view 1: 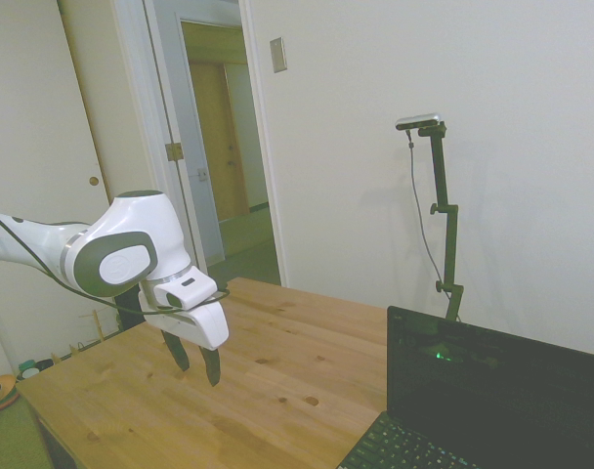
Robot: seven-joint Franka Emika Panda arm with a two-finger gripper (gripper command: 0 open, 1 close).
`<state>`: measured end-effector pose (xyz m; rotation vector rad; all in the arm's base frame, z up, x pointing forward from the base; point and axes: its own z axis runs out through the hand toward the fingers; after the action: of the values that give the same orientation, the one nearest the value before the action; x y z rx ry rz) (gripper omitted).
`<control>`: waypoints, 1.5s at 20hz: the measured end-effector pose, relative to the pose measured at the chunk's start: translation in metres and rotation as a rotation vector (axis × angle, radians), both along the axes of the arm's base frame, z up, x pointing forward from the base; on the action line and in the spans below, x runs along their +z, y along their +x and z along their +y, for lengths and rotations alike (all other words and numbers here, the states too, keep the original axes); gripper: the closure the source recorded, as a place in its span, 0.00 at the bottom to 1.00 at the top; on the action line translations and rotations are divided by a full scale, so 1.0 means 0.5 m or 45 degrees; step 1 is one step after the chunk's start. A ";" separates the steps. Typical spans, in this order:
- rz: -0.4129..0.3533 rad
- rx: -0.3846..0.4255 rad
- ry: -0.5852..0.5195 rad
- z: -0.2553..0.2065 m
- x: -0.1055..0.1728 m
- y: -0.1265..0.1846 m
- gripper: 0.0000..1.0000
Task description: Close the laptop
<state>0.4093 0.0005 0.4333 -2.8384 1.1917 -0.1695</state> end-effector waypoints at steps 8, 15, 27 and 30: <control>-0.064 -0.115 0.036 -0.065 0.106 -0.007 0.00; -0.147 -0.334 0.119 -0.253 0.257 -0.037 0.00; -0.226 -0.514 0.144 -0.478 0.451 0.104 0.00; -0.247 -0.533 0.129 -0.506 0.477 0.171 0.00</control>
<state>0.4947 -0.2524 0.6718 -2.3875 1.6735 -0.3803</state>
